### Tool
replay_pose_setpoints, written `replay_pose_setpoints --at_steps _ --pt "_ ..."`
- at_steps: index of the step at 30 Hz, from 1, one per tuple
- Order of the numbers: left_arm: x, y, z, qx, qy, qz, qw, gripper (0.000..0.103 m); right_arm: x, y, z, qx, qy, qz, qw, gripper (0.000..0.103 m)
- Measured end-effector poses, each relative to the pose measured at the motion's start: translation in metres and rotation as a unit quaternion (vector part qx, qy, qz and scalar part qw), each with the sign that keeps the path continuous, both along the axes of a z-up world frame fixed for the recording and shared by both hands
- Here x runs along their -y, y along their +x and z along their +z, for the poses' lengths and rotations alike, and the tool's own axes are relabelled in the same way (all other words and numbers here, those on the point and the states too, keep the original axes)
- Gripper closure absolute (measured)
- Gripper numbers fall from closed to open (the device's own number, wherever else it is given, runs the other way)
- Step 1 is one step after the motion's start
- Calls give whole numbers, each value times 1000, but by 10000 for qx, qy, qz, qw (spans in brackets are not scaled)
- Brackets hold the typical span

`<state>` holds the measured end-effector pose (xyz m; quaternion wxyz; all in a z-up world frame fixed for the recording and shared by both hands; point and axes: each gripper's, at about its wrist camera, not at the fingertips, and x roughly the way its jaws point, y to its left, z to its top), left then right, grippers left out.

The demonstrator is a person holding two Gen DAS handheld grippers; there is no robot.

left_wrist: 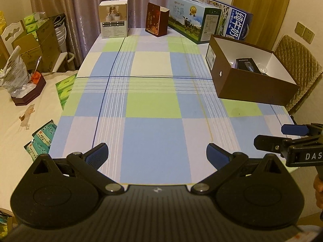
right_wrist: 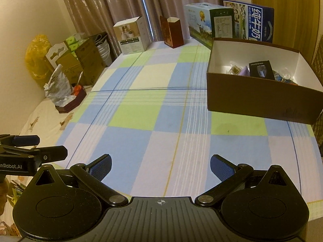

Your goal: Organize objects

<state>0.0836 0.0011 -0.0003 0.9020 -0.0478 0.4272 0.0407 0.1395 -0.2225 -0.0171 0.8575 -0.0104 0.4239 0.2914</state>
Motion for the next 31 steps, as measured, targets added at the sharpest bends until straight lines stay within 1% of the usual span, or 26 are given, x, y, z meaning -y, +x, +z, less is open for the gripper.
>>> replay_pose_setpoints --at_steps 13,31 --pt "2 -6 -1 -14 -10 -23 10000 1 0 -7 -1 -1 -2 -13 10000 2" --pt "7 -1 -2 -43 10 -53 10000 1 6 -4 -2 -31 -8 -42 10000 2"
